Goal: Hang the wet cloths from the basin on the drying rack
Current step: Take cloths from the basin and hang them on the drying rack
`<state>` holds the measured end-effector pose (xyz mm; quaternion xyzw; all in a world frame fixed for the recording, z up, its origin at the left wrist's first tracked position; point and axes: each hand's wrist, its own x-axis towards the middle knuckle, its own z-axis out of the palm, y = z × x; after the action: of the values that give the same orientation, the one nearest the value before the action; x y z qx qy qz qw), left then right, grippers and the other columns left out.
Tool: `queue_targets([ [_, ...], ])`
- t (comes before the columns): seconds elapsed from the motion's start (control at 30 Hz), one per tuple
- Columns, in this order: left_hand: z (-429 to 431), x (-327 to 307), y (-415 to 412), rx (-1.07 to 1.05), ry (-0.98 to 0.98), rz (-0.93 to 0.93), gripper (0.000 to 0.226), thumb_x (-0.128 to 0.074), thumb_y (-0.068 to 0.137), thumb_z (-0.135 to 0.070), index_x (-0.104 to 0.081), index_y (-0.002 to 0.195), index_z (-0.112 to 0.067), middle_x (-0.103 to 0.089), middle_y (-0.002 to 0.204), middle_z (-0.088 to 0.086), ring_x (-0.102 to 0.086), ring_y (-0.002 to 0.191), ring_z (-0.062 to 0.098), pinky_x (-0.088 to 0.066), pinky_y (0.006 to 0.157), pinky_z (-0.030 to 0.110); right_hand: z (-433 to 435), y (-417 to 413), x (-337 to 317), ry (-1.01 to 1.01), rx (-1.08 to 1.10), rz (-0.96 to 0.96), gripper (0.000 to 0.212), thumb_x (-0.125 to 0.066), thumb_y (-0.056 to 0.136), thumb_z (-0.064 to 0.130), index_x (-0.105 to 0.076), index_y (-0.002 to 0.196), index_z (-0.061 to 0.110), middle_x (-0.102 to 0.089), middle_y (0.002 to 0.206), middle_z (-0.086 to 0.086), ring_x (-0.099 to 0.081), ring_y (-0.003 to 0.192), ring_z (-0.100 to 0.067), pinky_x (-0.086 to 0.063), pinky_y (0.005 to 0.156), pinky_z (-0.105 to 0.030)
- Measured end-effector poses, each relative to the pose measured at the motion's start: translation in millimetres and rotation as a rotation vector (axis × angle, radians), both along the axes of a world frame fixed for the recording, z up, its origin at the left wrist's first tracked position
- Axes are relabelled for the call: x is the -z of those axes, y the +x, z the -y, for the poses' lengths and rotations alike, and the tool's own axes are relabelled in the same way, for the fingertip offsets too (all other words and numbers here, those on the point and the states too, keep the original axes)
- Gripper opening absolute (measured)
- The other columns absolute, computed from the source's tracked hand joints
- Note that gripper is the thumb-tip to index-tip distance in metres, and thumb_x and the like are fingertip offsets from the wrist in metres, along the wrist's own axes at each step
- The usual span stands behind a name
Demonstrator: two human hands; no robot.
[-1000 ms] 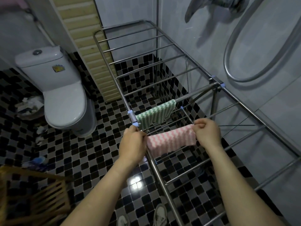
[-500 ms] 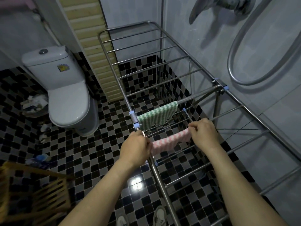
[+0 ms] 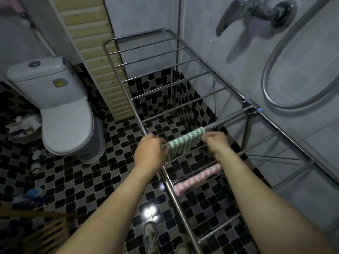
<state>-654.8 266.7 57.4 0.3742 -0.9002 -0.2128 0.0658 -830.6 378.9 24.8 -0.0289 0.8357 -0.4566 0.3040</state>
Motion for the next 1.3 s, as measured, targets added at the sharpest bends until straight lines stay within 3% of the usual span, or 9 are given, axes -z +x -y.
queue_targets([
  [0.13, 16, 14, -2, 0.059, -0.079, 0.043, 0.015, -0.061, 0.092, -0.030, -0.073, 0.096, -0.023, -0.064, 0.096, -0.002, -0.063, 0.087, 0.017, -0.053, 0.070, 0.029, -1, -1, -11, 0.141, -0.087, -0.290, 0.023, -0.052, 0.093, 0.016, -0.064, 0.073, 0.014, -0.061, 0.075, -0.003, -0.056, 0.074, -0.022, -0.045, 0.065, -0.030],
  [0.23, 27, 16, 1, 0.113, -0.108, 0.071, 0.017, -0.058, 0.092, -0.029, -0.070, 0.091, -0.017, -0.061, 0.088, 0.000, -0.058, 0.078, 0.017, -0.046, 0.062, 0.028, 11, -8, -23, 0.140, -0.105, -0.360, 0.014, -0.054, 0.094, 0.023, -0.066, 0.093, 0.015, -0.067, 0.096, -0.004, -0.061, 0.090, -0.022, -0.051, 0.083, -0.036],
  [0.3, 32, 13, 1, 0.140, -0.095, 0.100, 0.015, -0.060, 0.091, -0.027, -0.067, 0.089, -0.014, -0.060, 0.089, 0.002, -0.053, 0.077, 0.018, -0.044, 0.062, 0.029, 18, -10, -25, 0.151, -0.097, -0.348, 0.012, -0.057, 0.094, 0.023, -0.065, 0.093, 0.015, -0.068, 0.099, -0.005, -0.063, 0.093, -0.023, -0.053, 0.086, -0.039],
  [0.47, 42, 14, 4, 0.167, -0.055, 0.085, 0.021, -0.058, 0.091, -0.035, -0.068, 0.085, -0.016, -0.058, 0.089, -0.002, -0.058, 0.084, 0.018, -0.052, 0.068, 0.031, 28, -3, -22, 0.287, -0.158, -0.445, 0.013, -0.056, 0.094, 0.017, -0.067, 0.088, 0.014, -0.067, 0.084, -0.005, -0.064, 0.083, -0.024, -0.051, 0.073, -0.031],
  [0.77, 38, 12, 5, 0.184, -0.021, 0.062, 0.017, -0.065, 0.087, -0.036, -0.069, 0.091, -0.020, -0.058, 0.092, -0.004, -0.058, 0.091, 0.018, -0.056, 0.075, 0.036, 26, 1, -22, 0.475, -0.252, -0.642, 0.010, -0.049, 0.097, 0.012, -0.059, 0.094, 0.015, -0.065, 0.088, -0.008, -0.053, 0.075, -0.024, -0.042, 0.064, -0.030],
  [0.9, 35, 12, 7, 0.143, -0.003, 0.078, 0.017, -0.064, 0.088, -0.036, -0.069, 0.098, -0.023, -0.061, 0.099, -0.004, -0.059, 0.095, 0.017, -0.056, 0.077, 0.036, 29, 7, -25, 0.594, -0.325, -0.726, 0.018, -0.047, 0.094, 0.009, -0.056, 0.110, 0.012, -0.063, 0.103, -0.013, -0.057, 0.088, -0.030, -0.045, 0.067, -0.034],
  [1.03, 29, 8, 6, 0.118, -0.034, 0.125, 0.021, -0.063, 0.088, -0.038, -0.072, 0.096, -0.020, -0.060, 0.098, -0.002, -0.059, 0.095, 0.019, -0.056, 0.075, 0.036, 29, 14, -28, 0.413, -0.421, -0.754, 0.037, -0.049, 0.093, 0.012, -0.057, 0.129, 0.017, -0.051, 0.123, -0.011, -0.048, 0.115, -0.028, -0.044, 0.089, -0.036],
  [1.2, 19, 10, 5, 0.062, -0.017, 0.135, 0.017, -0.062, 0.089, -0.033, -0.071, 0.093, -0.018, -0.055, 0.094, -0.002, -0.059, 0.091, 0.020, -0.055, 0.075, 0.036, 26, 25, -25, 0.375, -0.715, -0.705, 0.034, -0.053, 0.092, 0.010, -0.065, 0.123, 0.014, -0.054, 0.123, -0.004, -0.046, 0.115, -0.024, -0.040, 0.102, -0.036],
  [1.3, 14, 12, 7, 0.028, 0.017, 0.115, 0.017, -0.060, 0.091, -0.032, -0.070, 0.090, -0.018, -0.050, 0.094, -0.003, -0.057, 0.092, 0.020, -0.054, 0.076, 0.035, 24, 28, -26, 0.393, -0.716, -0.722, 0.038, -0.055, 0.090, 0.003, -0.063, 0.126, 0.011, -0.054, 0.124, -0.005, -0.052, 0.111, -0.025, -0.043, 0.096, -0.034],
])
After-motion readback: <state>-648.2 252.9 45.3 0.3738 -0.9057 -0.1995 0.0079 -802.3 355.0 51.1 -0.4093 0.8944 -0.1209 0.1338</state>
